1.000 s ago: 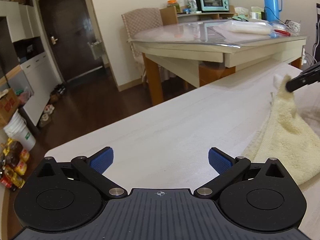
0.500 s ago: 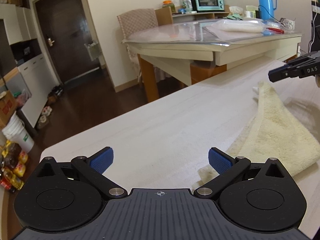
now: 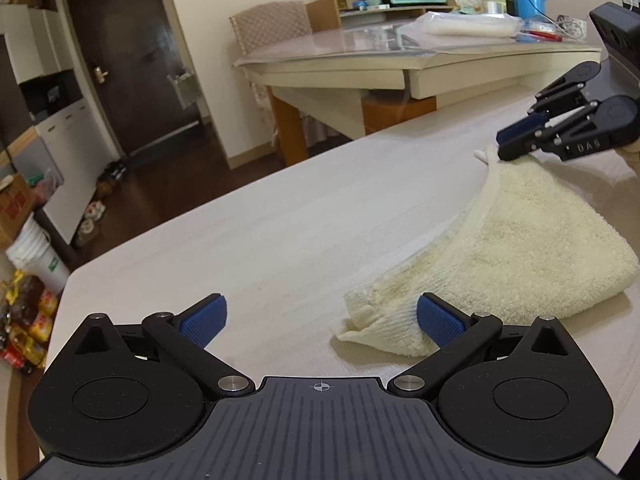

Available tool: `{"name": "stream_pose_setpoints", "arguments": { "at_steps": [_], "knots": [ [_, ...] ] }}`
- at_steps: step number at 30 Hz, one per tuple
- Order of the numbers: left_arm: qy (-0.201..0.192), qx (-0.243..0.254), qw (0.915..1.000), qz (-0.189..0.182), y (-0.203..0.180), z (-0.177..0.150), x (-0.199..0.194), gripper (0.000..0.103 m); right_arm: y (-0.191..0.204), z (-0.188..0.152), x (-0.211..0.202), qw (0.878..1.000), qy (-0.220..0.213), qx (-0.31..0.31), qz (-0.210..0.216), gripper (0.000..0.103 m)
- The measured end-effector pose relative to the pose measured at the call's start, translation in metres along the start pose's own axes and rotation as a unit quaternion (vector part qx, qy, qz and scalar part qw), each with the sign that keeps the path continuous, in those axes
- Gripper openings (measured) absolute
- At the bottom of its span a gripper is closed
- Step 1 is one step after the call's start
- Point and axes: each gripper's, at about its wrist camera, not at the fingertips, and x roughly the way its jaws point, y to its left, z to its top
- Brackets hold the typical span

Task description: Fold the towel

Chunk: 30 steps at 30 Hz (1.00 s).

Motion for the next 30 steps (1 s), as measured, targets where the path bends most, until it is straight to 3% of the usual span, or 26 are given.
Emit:
{"name": "stream_pose_setpoints", "arguments": {
  "at_steps": [13,20,23,25,27,30],
  "knots": [
    [0.006,0.029,0.9996,0.001,0.010,0.022,0.028,0.103,0.028,-0.028,-0.039,0.997,-0.010,0.059,-0.042,0.020],
    [0.015,-0.016,0.9995,0.022,0.006,0.020,0.019,0.103,0.026,-0.026,-0.047,0.996,-0.024,0.062,-0.059,0.022],
    [0.013,-0.048,0.9984,0.027,-0.001,0.012,0.002,0.103,0.028,-0.023,-0.059,0.995,-0.029,0.070,-0.067,0.034],
    [0.011,-0.066,0.9973,0.031,-0.007,0.007,-0.009,0.103,0.033,-0.026,-0.069,0.994,-0.025,0.084,-0.072,0.051],
    [0.009,-0.080,0.9963,0.030,-0.012,0.002,-0.018,0.103,0.038,-0.031,-0.076,0.992,-0.022,0.104,-0.067,0.055],
    [-0.002,-0.108,0.9938,0.027,-0.025,-0.007,-0.038,0.103,0.050,-0.038,-0.090,0.989,-0.016,0.133,-0.059,0.073]
  ]
}}
